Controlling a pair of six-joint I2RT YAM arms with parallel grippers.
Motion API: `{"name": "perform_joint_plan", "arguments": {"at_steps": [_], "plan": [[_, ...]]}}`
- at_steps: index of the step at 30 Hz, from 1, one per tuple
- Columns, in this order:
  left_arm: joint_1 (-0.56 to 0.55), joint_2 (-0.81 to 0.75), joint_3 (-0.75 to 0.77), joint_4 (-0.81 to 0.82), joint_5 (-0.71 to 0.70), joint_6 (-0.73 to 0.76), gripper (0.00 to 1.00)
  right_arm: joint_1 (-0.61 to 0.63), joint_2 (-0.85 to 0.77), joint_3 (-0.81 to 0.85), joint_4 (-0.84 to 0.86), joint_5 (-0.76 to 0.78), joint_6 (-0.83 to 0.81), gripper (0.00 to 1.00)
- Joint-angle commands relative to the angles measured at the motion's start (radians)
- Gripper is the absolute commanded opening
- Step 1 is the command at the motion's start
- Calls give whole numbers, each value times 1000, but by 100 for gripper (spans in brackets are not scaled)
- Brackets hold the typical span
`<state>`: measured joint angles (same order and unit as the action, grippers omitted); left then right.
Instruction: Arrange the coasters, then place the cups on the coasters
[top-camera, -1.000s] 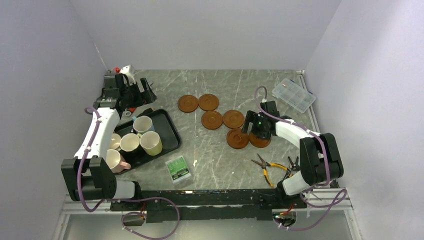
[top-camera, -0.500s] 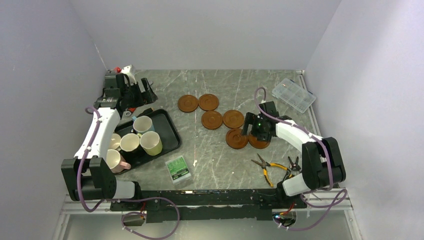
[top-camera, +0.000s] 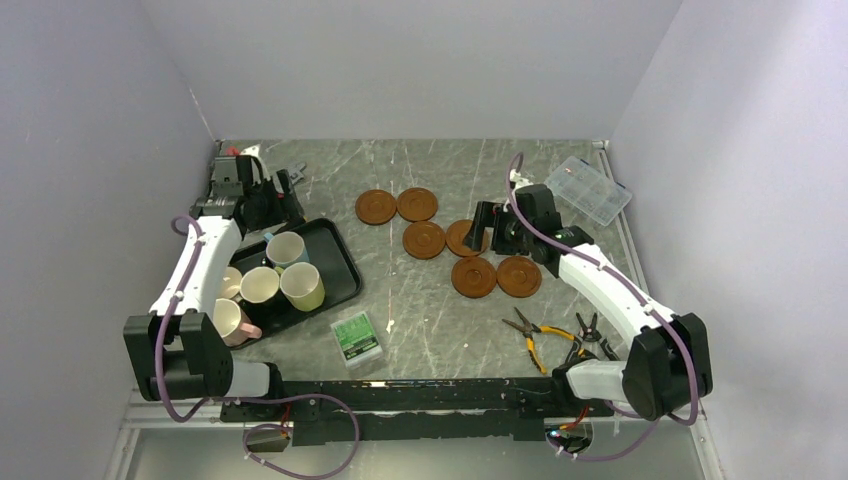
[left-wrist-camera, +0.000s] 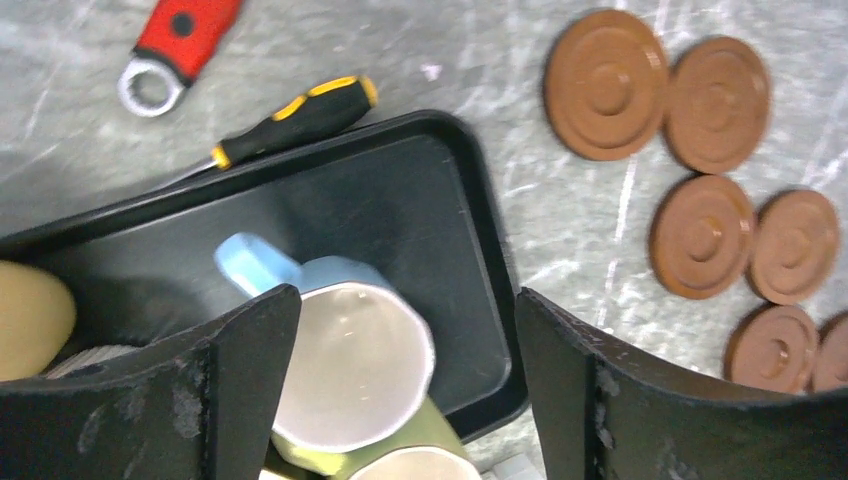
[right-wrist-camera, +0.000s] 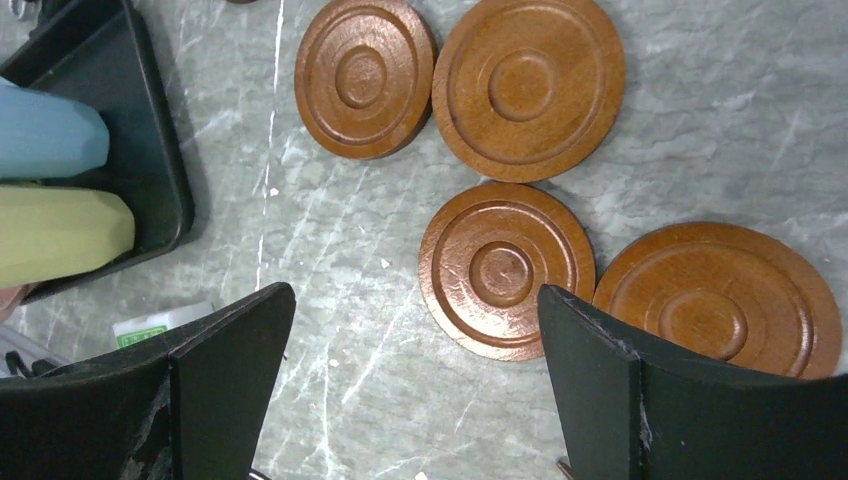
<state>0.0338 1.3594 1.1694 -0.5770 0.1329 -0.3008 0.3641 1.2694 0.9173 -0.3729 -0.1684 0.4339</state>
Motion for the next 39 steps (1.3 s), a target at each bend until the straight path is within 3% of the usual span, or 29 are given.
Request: {"name": "perform_joint_plan", "arguments": {"at_steps": [1,8,17,28,35,39], "plan": [[42,-23,-52,-28,-68,5,81,11,-1,-40,66,-52,3,96],[88,22,-46,-66,-157,16,61,16,-16,-91,92,-71,-5,96],[98,17,-86,-96,-135,13,59,17,-47,-111,76,-43,-17,96],[98,80,-70,-126,-62,40,34,16,-59,-134,89,-48,-5,96],[90,118,-60,-151,-81,39,34,16,-86,-140,75,-18,-13,96],[38,124,-42,-154,-131,49,4,16,-97,-135,68,3,-21,96]]}}
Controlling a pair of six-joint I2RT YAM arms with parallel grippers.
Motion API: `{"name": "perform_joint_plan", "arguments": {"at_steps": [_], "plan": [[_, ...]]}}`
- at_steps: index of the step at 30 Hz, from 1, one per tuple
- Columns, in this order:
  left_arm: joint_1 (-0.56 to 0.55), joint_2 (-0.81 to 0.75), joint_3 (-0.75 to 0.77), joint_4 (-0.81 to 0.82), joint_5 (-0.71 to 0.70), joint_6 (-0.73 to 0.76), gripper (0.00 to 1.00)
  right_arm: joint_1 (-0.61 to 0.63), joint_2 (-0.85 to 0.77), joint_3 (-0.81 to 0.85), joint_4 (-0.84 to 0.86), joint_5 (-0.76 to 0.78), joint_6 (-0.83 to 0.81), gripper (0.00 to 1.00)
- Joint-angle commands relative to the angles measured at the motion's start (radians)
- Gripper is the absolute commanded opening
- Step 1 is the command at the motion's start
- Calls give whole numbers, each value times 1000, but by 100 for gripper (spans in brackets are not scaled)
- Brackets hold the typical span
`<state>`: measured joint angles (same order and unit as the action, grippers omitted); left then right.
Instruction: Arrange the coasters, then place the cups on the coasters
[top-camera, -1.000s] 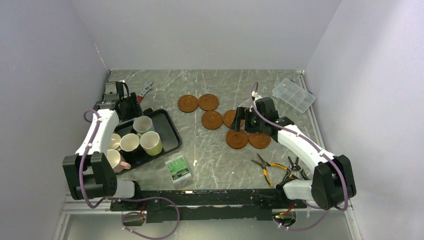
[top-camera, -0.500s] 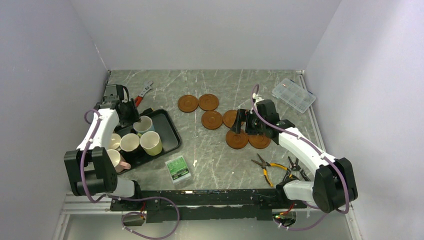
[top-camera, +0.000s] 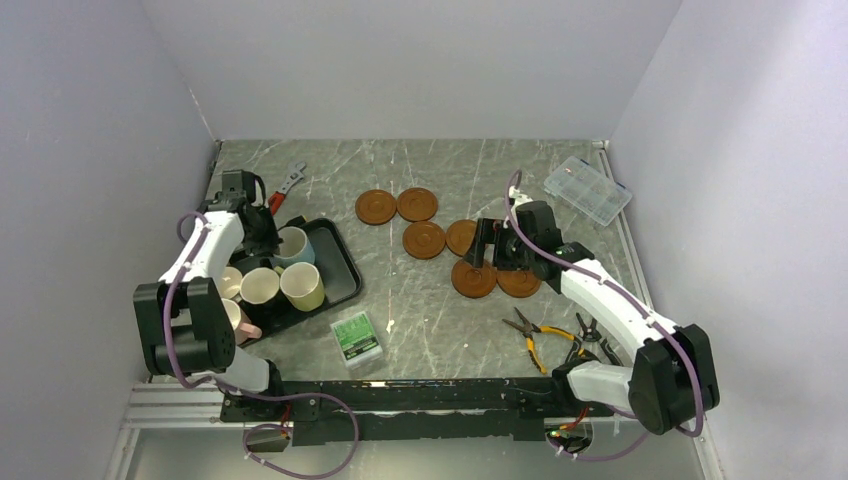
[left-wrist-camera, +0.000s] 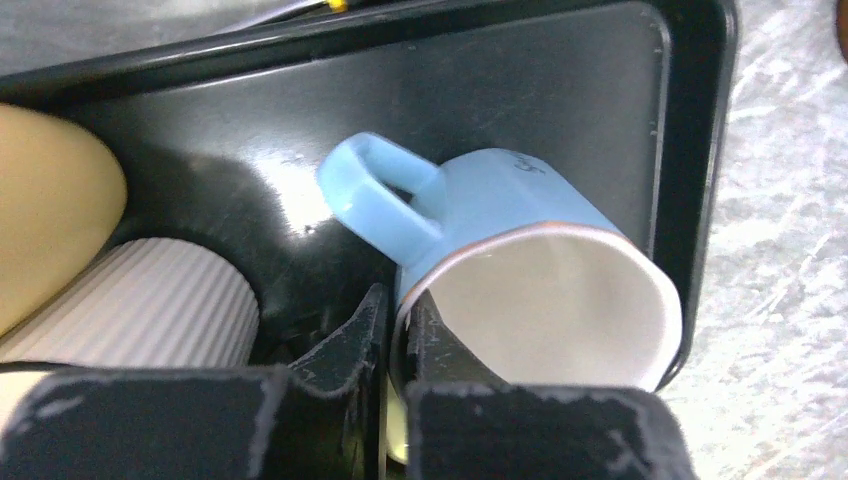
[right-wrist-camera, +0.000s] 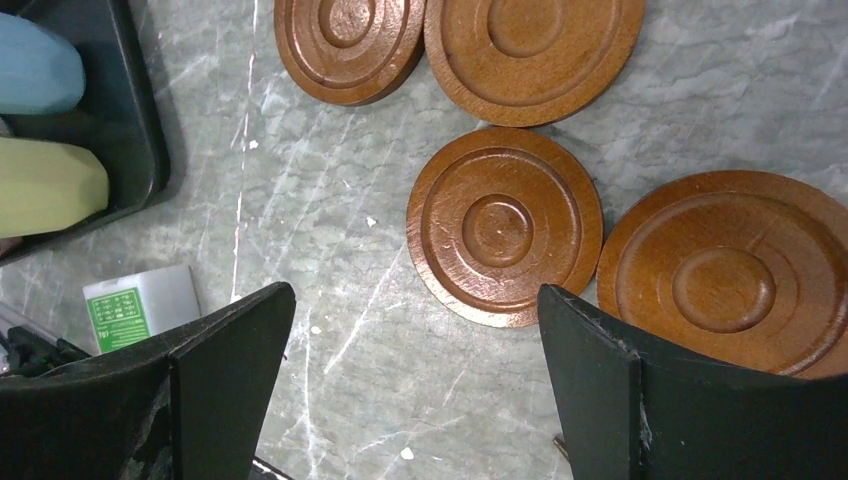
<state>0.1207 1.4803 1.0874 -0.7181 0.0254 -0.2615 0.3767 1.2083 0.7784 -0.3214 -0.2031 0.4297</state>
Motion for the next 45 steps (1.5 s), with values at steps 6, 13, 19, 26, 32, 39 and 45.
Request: {"name": "perform_joint_plan", "arguments": {"at_steps": [6,13,19,26,32,39,45], "plan": [[-114,-24,122,-11,-19,-29,3,4,-52,39,-20,81,-46,96],[-242,42,345,-64,-57,-14,3,-3,-98,44,-30,111,-71,97],[-334,194,522,-87,-57,18,3,-66,-118,18,-11,34,-82,97],[-408,387,698,-95,-57,27,3,-145,-125,-6,3,-24,-100,97],[-421,489,800,-91,-59,22,3,-168,-128,-12,6,-37,-105,98],[-432,570,889,-103,-63,19,3,-186,-116,-17,14,-50,-109,97],[-433,615,938,-107,-59,14,3,-198,-101,-17,21,-65,-112,97]]}}
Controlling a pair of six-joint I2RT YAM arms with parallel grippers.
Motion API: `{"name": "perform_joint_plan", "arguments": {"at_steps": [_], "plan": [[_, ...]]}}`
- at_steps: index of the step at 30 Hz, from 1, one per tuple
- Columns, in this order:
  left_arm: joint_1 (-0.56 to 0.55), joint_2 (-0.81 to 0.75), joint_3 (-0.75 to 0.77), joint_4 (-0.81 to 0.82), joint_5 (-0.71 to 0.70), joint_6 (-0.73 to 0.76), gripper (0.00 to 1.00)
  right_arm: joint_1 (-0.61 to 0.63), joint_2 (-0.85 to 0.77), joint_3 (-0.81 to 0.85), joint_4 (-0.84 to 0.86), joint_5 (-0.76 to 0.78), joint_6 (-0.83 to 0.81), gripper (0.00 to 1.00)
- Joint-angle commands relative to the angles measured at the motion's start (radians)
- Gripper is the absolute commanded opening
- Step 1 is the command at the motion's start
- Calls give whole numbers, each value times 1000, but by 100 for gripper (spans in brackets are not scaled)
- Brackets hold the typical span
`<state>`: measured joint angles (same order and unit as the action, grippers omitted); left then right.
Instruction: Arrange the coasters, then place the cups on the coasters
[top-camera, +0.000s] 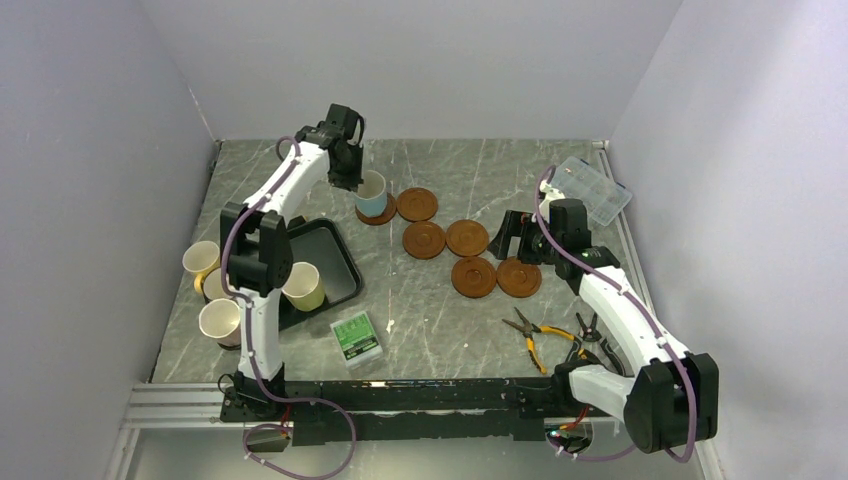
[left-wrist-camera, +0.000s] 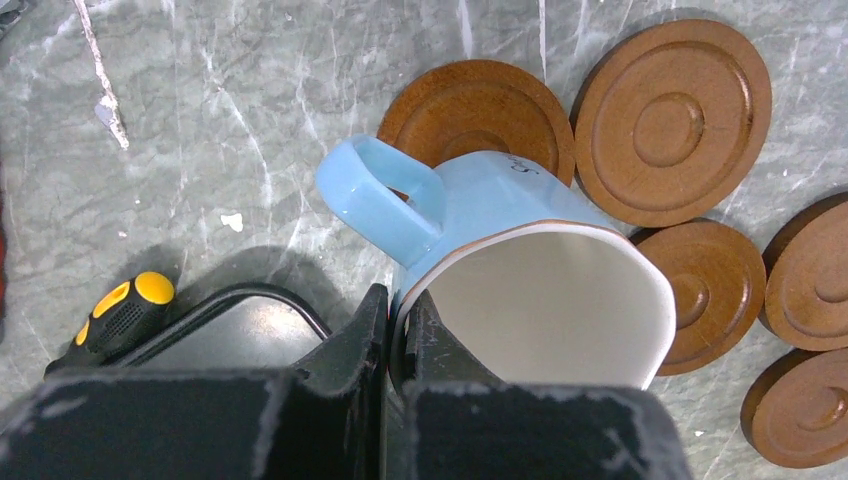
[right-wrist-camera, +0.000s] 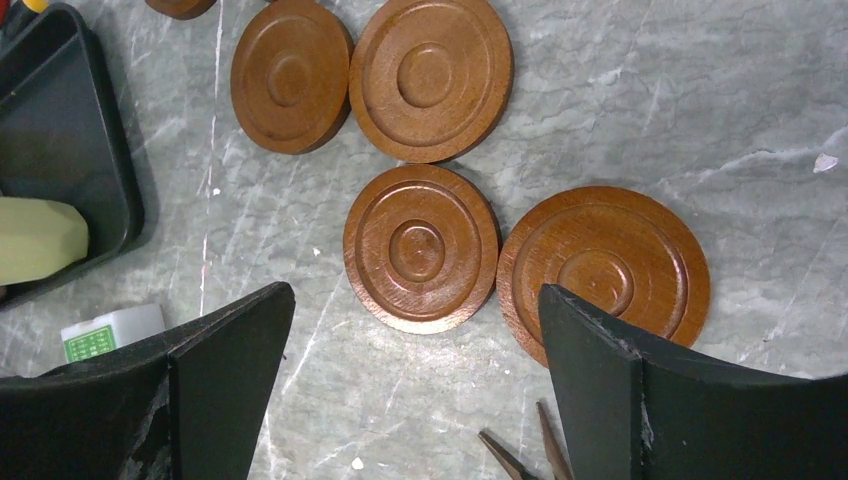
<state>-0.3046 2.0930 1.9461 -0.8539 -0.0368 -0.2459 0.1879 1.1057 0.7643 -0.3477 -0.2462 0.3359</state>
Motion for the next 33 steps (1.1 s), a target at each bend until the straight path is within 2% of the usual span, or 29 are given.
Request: {"name": "perform_joint_plan", "arguments": {"at_steps": [1,31,33], "plan": [[-8,11,87,29,3,-1,3,-12,3,-3,50,-24,-18,97],[-7,107,165,35,-19,11,3,-26,25,-6,55,-41,-24,97],[-8,115,177,25,-19,13,5,-27,25,-6,56,-43,-24,98]]}}
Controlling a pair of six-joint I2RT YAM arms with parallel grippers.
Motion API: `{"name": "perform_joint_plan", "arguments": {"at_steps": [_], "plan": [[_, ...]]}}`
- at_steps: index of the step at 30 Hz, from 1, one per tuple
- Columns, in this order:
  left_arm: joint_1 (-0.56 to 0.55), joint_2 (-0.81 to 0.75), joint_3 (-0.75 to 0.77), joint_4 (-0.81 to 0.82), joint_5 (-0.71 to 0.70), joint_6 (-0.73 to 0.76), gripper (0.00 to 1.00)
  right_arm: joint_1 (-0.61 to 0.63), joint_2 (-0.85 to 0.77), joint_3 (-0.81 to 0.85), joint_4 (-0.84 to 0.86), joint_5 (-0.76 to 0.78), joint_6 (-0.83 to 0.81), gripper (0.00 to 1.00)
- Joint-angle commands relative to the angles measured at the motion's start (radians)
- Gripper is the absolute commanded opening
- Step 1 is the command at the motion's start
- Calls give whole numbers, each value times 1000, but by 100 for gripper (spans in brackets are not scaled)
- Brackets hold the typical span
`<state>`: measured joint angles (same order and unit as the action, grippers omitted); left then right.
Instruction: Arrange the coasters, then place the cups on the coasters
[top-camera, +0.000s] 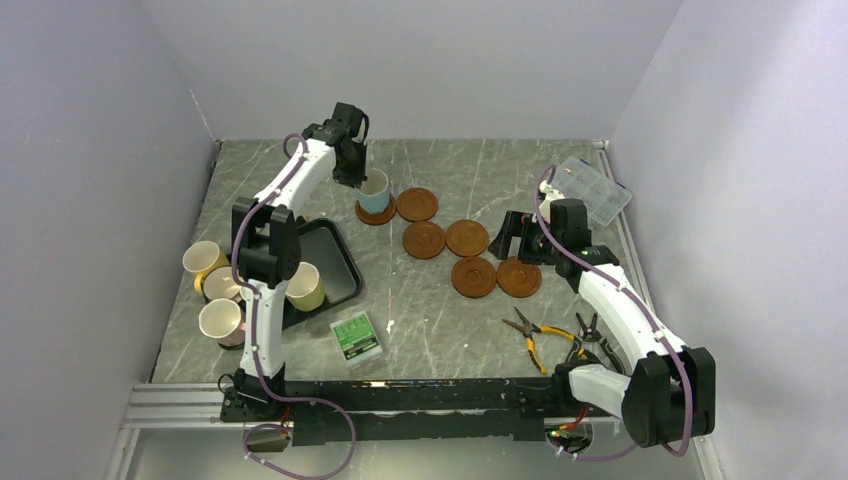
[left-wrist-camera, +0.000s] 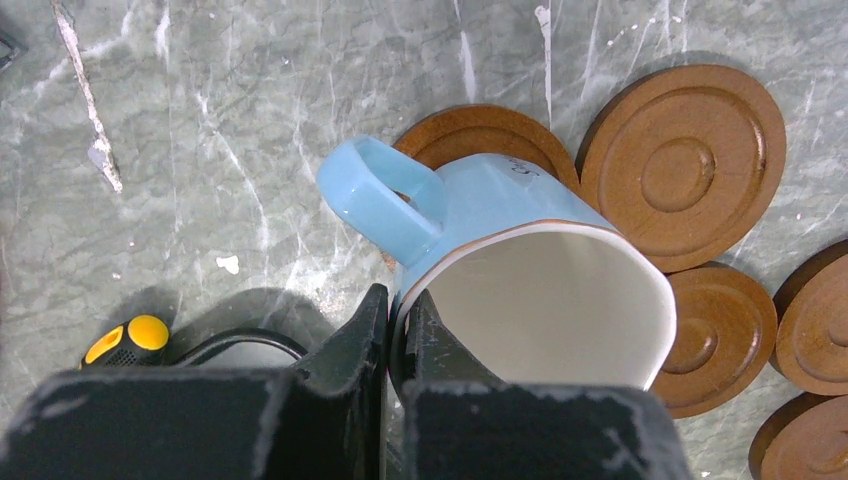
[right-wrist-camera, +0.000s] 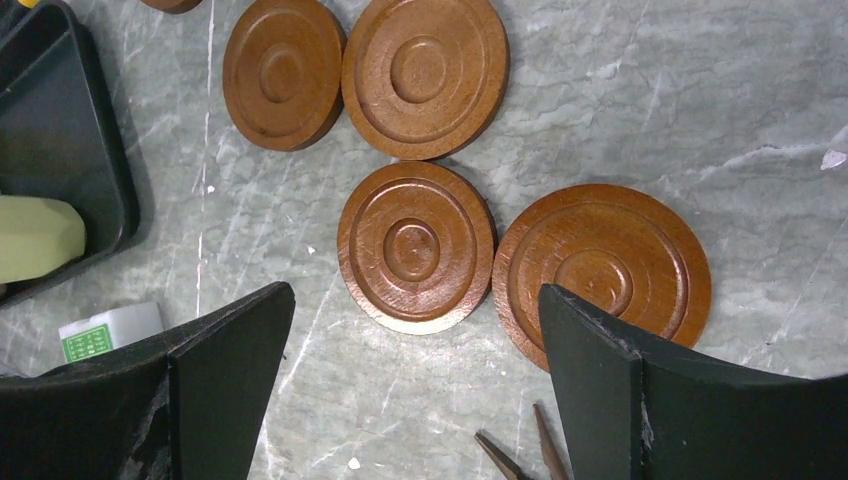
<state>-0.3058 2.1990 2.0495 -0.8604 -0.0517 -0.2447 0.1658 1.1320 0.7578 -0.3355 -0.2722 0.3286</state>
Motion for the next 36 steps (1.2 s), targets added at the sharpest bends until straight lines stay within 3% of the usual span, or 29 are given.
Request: {"name": "perform_joint_plan", "arguments": {"at_steps": [1,9,17,25,30,36], "plan": [[-7,12,77,29,-6,12,7,-5,-2,0,44,-17,-17,97],[-6,9,81,22,-2,4,40,-6,-4,3,41,-23,-19,98],[-6,-60,80,6,8,7,55,-6,-23,2,39,-35,-20,98],[-6,-313,-83,38,23,26,73,16,-70,24,21,-49,7,97],[17,-547,-367,114,21,31,88,209,-62,92,17,82,98,97],[175,-771,-652,166,71,33,91,527,79,211,57,278,245,94]]}}
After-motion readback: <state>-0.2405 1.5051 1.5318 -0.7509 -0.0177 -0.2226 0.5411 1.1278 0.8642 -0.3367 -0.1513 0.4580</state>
